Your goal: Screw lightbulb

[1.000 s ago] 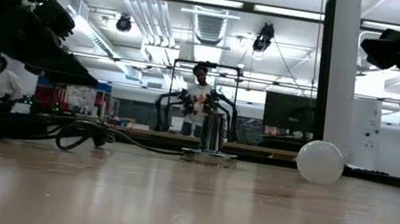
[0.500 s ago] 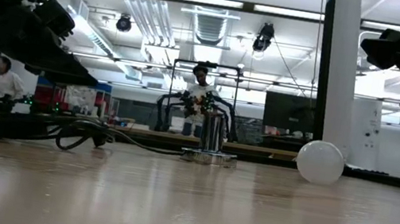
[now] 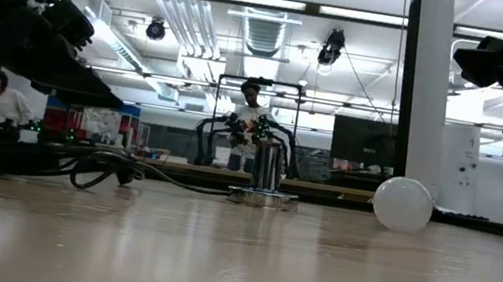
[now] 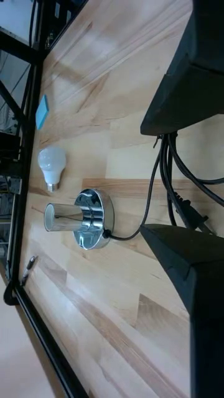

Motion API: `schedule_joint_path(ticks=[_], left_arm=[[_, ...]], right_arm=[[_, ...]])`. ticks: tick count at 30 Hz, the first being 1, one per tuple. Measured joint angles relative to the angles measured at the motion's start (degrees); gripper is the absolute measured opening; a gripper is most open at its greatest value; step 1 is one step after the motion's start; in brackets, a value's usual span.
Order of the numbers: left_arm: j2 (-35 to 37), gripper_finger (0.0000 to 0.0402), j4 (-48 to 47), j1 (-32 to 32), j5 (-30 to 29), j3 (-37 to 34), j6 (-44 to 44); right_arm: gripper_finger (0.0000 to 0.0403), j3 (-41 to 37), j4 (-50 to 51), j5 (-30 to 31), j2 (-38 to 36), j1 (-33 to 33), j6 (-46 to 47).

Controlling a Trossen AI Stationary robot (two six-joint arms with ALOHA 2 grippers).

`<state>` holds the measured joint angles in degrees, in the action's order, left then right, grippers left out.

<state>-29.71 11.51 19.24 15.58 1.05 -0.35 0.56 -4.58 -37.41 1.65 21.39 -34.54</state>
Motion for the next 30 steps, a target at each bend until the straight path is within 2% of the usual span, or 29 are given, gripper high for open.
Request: schedule_joint_path(ticks=[9,30], left_arm=[[0.01,0.0238,0.00,-0.01,0.00,0.01,0.00],[0.00,0.0238,0.00,-0.06,0.01,-0.01,-0.01]], right_arm=[[0.0305,-0.02,-0.02,0.00,0.00,0.00,0.00],[0.0309,0.00,-0.02,0.00,0.00,0.00,0.00]])
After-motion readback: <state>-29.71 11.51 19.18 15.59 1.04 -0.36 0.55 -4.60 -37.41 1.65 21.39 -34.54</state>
